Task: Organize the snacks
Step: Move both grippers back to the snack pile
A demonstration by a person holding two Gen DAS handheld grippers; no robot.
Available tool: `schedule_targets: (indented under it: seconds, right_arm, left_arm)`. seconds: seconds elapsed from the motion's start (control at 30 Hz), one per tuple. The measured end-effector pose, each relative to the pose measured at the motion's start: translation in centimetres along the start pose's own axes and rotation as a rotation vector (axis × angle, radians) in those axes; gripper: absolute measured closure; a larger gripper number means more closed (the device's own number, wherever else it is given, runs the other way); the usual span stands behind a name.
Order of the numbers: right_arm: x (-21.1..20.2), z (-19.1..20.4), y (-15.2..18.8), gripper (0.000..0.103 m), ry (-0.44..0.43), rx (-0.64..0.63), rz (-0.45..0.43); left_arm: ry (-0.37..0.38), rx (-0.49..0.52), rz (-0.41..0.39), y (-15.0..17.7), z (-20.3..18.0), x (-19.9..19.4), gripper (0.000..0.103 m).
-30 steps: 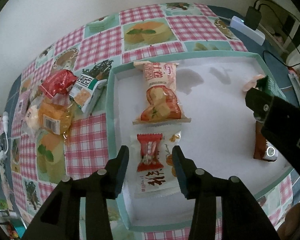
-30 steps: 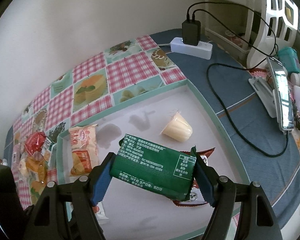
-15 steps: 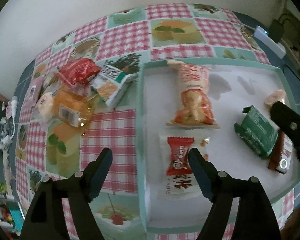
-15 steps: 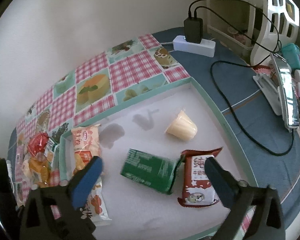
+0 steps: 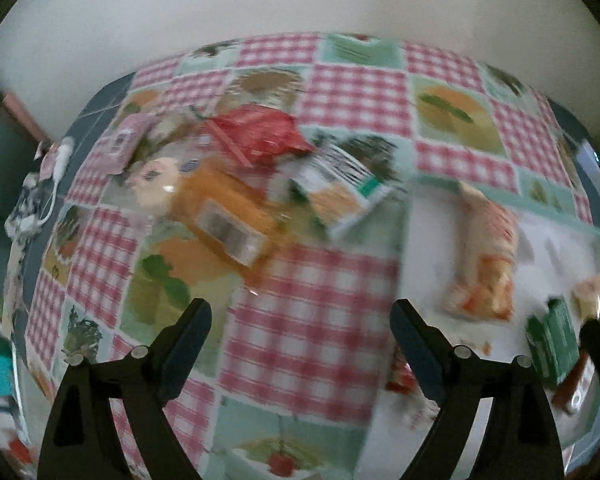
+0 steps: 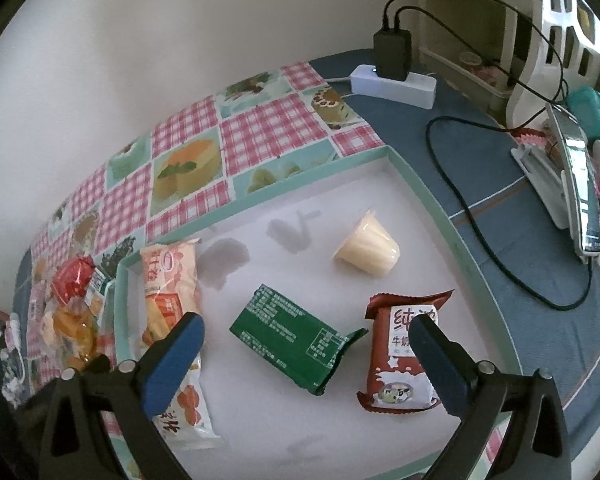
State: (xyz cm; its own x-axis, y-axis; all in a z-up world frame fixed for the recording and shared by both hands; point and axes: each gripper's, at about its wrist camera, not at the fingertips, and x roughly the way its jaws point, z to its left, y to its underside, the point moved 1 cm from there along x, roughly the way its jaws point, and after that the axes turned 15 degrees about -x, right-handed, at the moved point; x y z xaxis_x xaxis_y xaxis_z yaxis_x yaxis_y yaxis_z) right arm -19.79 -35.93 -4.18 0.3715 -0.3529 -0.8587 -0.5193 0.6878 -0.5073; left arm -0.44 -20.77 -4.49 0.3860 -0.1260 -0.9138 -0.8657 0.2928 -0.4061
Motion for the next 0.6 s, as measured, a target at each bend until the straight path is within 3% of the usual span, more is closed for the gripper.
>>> schedule_targets:
  seconds: [0.23, 0.37, 0.6]
  right_arm:
    - [-0.5, 1.4, -0.2, 0.0, -0.007, -0.05, -0.01]
    - [-1.0, 2.6, -0.4, 0.0, -0.018, -0.075, -0.028]
    - [-1.4, 5.5, -0.6, 0.0, -0.043, -0.083, -0.05]
  left_arm:
    - [0.006, -0.127, -0.019, -2.9, 4.3, 0.7, 0.012]
    - [0.012, -0.169, -0.068, -4.2, 6.2, 0.4, 0.012]
    - [0.049, -0.17, -0.036, -5.0, 7.7, 0.2, 0.011]
